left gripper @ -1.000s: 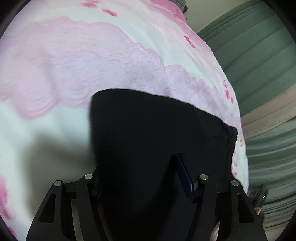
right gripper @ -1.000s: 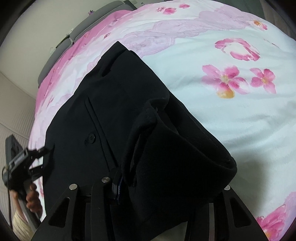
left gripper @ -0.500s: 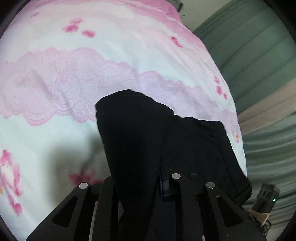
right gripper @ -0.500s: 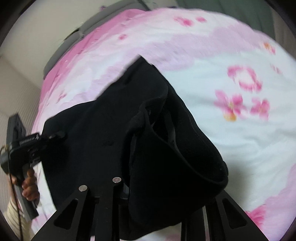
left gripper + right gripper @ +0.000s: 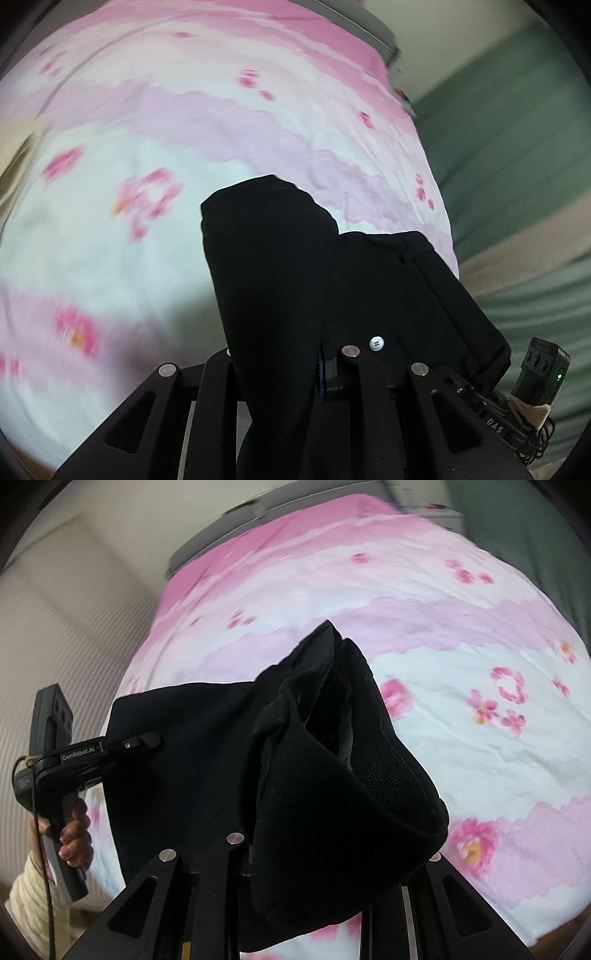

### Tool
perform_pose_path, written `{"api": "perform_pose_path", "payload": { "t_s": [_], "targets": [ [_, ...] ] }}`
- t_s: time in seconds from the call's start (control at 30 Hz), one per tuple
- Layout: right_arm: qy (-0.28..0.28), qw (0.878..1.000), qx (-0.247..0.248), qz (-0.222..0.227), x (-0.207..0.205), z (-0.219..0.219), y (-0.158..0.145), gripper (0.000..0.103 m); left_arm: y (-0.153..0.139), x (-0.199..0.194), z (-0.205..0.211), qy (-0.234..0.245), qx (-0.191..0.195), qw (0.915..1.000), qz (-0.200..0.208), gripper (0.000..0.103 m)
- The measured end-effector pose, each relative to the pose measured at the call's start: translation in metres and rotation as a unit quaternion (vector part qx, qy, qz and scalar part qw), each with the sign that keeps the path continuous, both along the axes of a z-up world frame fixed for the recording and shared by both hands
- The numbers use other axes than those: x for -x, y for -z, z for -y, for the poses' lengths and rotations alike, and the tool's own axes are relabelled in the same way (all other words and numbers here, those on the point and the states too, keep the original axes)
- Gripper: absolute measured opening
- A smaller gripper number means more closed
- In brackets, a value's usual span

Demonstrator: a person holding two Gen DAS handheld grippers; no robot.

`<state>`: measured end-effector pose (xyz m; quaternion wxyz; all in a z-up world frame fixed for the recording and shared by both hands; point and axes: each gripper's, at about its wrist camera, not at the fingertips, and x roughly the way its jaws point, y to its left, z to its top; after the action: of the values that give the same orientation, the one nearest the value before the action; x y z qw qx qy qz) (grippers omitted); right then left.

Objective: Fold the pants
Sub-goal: 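Carry the folded trousers with both grippers onto the beige cloth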

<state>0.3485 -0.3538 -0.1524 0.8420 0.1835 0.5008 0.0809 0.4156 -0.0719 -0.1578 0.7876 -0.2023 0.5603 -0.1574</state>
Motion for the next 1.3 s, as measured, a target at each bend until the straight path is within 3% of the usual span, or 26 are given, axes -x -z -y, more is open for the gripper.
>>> {"api": "perform_pose_path", "payload": {
  "t_s": [0.23,0.47,0.6,0.7,0.97,1.13,1.3],
  "targets": [
    [-0.091,0.996,0.006,-0.017,0.028,-0.083,-0.021,0.025,-0.01,0.072,-0.107,-0.079,0.019,0.9966,-0.01,0.019],
    [-0.117,0.993,0.013,-0.019,0.037,-0.202,-0.034,0.025,-0.019,0.084,-0.226,-0.051,0.017,0.9985,-0.011,0.019],
    [-0.103,0.994,-0.015,-0.019,0.048,-0.269,-0.035,0.025,-0.033,0.087,-0.295,-0.063,0.012,0.9978,-0.019,0.019],
    [-0.102,0.994,-0.039,-0.022,0.046,-0.313,-0.035,0.025,-0.046,0.086,-0.335,-0.069,0.005,0.9975,-0.014,0.019],
    [-0.169,0.984,-0.051,0.022,0.016,-0.403,-0.053,0.025,-0.084,0.075,-0.414,-0.078,-0.044,0.9952,0.039,0.019],
    [-0.179,0.982,-0.044,0.031,-0.011,-0.451,-0.062,0.025,-0.088,0.052,-0.464,-0.085,-0.04,0.9945,0.046,0.019],
    [-0.153,0.987,-0.041,0.037,-0.033,-0.498,-0.061,0.025,-0.078,0.001,-0.517,-0.046,-0.03,0.9977,0.04,0.019]
  ]
}}
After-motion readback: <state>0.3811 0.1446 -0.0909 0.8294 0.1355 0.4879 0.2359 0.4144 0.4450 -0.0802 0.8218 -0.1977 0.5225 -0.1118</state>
